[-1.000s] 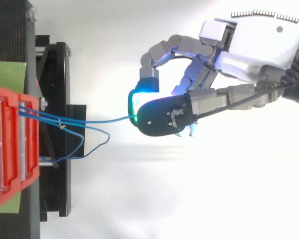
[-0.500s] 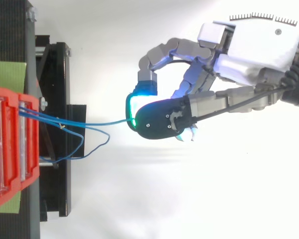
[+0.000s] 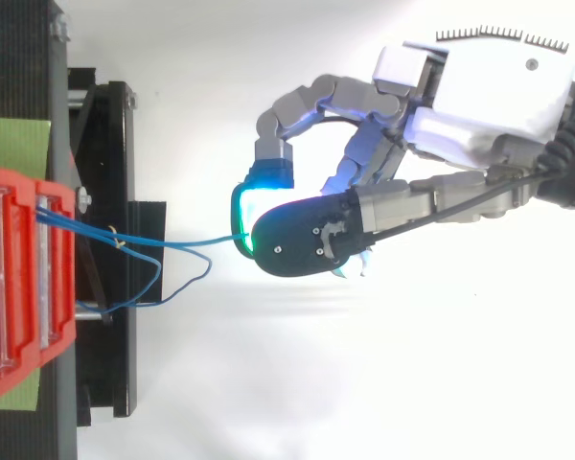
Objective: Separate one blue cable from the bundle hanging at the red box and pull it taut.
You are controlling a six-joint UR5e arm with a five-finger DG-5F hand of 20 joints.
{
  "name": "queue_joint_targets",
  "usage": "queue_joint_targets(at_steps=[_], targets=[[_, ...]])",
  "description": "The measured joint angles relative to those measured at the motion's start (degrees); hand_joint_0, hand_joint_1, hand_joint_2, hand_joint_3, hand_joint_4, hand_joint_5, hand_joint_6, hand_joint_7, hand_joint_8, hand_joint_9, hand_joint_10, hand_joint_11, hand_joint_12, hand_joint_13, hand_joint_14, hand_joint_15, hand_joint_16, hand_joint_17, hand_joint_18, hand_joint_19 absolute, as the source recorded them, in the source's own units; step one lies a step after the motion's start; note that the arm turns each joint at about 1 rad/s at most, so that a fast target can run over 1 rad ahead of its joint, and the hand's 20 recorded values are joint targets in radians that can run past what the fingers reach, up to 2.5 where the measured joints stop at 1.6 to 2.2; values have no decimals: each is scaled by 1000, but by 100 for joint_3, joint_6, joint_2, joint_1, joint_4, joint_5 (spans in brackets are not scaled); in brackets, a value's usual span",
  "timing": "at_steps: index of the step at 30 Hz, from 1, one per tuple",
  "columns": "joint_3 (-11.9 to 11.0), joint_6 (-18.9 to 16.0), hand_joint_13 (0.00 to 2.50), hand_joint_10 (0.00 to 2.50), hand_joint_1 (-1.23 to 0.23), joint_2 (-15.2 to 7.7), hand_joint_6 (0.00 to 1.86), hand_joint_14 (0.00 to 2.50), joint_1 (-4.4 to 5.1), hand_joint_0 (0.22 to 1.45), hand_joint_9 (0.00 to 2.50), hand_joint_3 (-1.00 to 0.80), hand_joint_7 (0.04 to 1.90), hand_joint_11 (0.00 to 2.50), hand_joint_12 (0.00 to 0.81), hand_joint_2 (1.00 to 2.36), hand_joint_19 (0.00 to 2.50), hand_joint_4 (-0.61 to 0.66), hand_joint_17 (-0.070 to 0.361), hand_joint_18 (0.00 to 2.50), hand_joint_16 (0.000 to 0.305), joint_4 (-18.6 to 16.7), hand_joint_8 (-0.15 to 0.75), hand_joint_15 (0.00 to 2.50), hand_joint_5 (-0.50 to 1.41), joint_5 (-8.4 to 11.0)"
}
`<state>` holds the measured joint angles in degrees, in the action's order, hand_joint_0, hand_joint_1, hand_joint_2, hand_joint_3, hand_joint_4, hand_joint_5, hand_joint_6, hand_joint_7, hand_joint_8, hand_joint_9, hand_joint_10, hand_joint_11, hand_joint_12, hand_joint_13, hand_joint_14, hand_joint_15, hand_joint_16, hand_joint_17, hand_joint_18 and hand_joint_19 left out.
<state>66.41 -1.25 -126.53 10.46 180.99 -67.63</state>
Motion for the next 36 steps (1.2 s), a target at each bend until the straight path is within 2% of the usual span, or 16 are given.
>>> queue_joint_targets(at_steps=[36], targets=[[3, 2, 1285, 22, -707, -1, 941, 24, 0, 698, 1275, -21, 1241, 1143, 309, 1030, 791, -222, 96, 870, 43, -3, 294, 1240, -192, -4]])
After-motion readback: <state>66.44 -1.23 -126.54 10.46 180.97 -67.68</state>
